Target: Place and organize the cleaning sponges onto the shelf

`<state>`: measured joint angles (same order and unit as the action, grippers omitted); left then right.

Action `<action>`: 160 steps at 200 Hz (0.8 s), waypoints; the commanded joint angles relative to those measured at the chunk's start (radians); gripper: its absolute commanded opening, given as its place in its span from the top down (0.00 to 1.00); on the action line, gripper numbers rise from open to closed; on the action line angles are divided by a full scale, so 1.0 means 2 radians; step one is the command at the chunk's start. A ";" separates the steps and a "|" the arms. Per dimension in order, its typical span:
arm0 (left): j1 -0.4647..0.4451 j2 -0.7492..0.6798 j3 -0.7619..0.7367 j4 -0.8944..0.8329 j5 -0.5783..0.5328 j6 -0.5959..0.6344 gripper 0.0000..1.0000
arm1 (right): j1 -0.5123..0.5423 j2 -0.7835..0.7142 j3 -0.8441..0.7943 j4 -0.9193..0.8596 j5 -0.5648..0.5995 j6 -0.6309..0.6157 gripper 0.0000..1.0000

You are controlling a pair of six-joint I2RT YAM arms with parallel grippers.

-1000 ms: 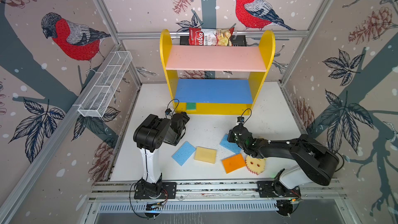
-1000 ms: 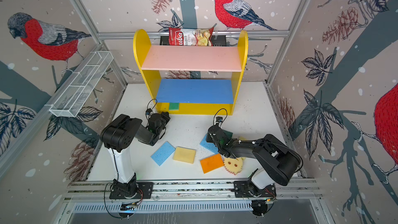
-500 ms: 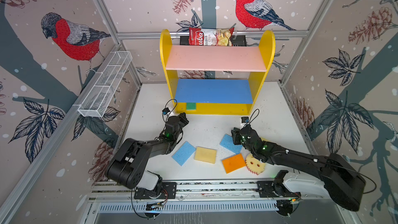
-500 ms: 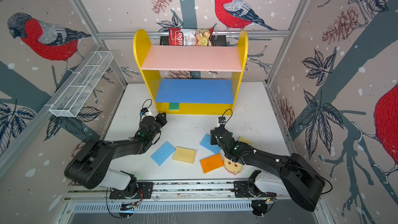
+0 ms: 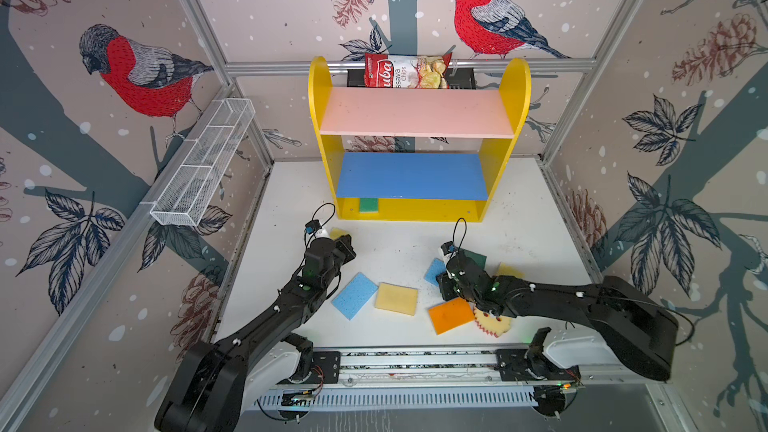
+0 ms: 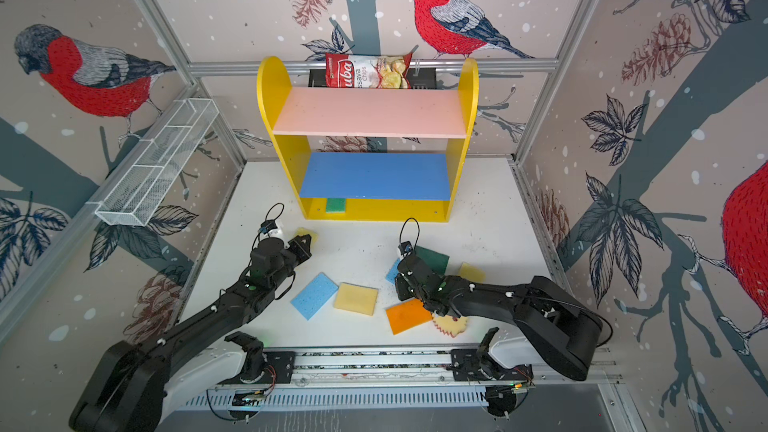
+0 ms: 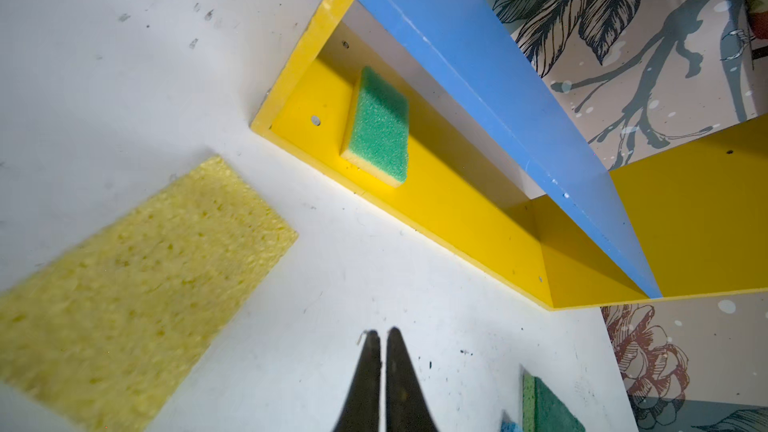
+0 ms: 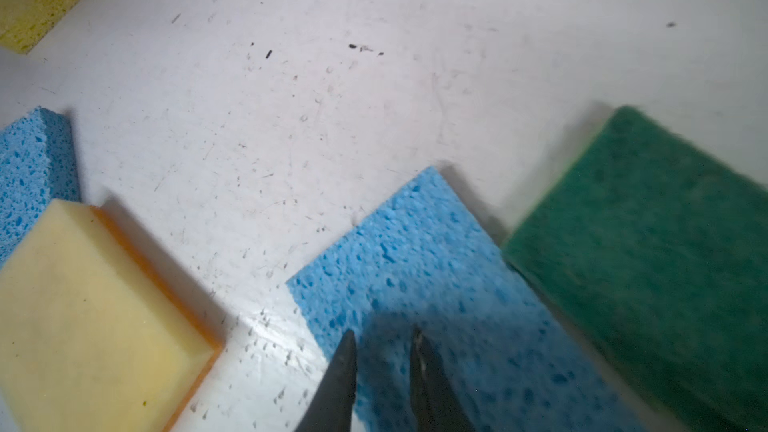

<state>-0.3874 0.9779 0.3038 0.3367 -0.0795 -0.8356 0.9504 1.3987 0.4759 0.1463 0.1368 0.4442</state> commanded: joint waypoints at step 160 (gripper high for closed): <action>-0.067 0.067 0.023 -0.028 -0.007 0.047 0.91 | -0.051 0.169 0.179 0.088 -0.081 0.033 0.70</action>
<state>-0.4747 1.0485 0.2996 0.2588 -0.0795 -0.8089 0.9138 1.7679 0.8890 0.3454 -0.0387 0.5251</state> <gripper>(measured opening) 0.115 0.289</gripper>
